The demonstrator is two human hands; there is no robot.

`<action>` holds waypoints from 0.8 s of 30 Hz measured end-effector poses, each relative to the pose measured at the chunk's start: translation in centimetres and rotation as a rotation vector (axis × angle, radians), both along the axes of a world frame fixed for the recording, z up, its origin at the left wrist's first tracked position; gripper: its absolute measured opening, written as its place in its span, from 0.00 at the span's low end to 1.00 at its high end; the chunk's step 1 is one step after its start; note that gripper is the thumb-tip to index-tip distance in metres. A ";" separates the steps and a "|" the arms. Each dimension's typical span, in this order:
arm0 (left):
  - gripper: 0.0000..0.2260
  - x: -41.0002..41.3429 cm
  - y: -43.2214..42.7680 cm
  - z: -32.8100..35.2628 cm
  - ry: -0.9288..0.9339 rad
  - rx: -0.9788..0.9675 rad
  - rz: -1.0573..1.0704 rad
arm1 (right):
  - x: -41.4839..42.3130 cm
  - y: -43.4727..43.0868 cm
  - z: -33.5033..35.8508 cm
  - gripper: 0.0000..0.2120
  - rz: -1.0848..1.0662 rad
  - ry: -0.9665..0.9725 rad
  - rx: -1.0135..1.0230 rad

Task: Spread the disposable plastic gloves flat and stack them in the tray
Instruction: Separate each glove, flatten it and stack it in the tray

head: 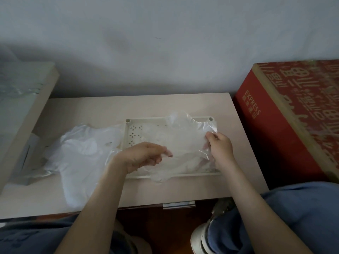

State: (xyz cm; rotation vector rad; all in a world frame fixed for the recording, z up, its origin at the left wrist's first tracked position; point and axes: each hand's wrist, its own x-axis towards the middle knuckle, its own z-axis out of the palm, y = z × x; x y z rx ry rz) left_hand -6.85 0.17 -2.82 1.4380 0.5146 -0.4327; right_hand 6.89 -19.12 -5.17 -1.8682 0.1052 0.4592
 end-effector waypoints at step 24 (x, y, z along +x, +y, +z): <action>0.15 -1.6 -1.0 1.0 -0.108 -0.415 0.167 | -1.4 0.4 3.4 0.09 0.171 -0.043 0.328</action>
